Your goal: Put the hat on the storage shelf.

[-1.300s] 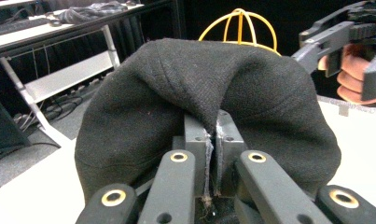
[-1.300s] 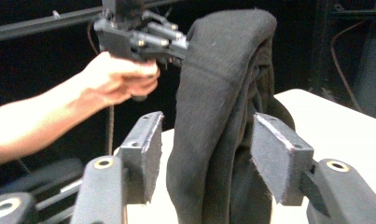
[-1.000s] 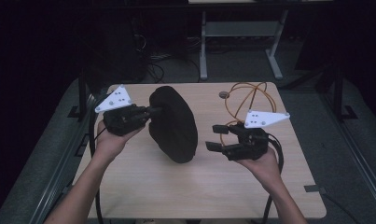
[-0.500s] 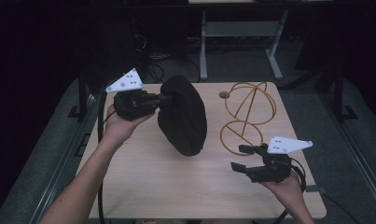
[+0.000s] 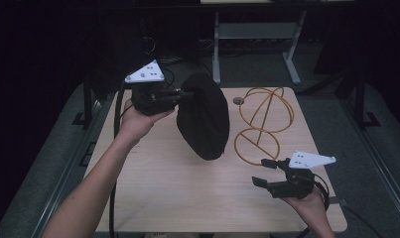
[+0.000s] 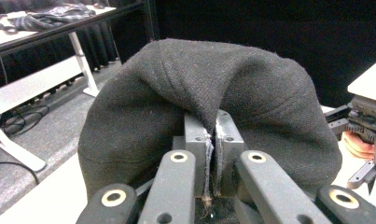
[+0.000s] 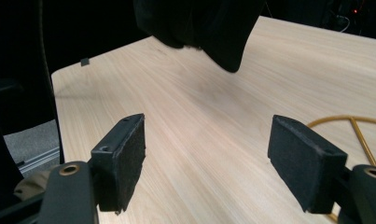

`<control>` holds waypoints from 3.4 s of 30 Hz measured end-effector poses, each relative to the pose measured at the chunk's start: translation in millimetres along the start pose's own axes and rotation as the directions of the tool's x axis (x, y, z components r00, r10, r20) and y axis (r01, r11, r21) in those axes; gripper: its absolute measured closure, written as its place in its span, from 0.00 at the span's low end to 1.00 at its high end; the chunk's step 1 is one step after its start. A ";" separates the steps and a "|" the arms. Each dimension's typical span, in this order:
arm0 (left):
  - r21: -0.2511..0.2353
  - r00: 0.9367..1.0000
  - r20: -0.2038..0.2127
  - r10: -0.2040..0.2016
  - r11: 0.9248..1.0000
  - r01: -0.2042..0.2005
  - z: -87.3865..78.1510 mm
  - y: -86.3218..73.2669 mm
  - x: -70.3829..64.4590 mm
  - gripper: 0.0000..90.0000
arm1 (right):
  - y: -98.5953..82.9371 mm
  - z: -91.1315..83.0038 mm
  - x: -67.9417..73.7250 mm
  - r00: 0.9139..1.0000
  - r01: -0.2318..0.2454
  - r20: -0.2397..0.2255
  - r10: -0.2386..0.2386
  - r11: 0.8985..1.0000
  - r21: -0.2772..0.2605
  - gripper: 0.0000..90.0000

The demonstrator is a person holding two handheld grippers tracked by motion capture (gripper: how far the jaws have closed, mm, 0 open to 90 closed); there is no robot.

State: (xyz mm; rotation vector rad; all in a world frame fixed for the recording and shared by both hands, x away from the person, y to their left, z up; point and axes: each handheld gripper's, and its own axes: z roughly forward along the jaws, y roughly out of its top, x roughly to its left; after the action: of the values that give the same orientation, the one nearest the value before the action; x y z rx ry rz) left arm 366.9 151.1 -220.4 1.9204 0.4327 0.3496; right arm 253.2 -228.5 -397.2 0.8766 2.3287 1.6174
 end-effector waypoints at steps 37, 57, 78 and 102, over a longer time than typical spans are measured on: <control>0.139 0.981 0.192 -0.007 0.990 -0.020 117.5 111.3 4.9 0.97 | -6.8 -9.4 -10.8 0.999 -0.027 0.036 0.029 0.999 -0.036 0.30; 0.281 0.960 0.242 -0.139 0.957 0.068 235.7 109.2 -9.6 0.96 | -8.6 -11.1 -12.2 0.999 -0.032 0.034 0.033 0.999 -0.035 0.30; 0.332 0.948 0.250 -0.198 0.937 0.108 259.0 101.3 -16.1 0.56 | -11.4 -11.0 -13.6 0.999 -0.039 0.031 0.040 0.999 -0.030 0.29; 0.307 0.970 0.205 -0.132 0.950 0.064 228.6 110.7 -12.7 0.39 | -14.0 -11.4 -15.4 0.998 -0.046 0.034 0.046 0.999 -0.020 0.28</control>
State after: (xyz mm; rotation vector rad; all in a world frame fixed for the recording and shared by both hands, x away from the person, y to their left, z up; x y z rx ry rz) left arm 469.9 -80.8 -203.4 2.1930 0.4488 -0.0018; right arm 255.3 -249.4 -408.1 0.9531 2.2823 1.6262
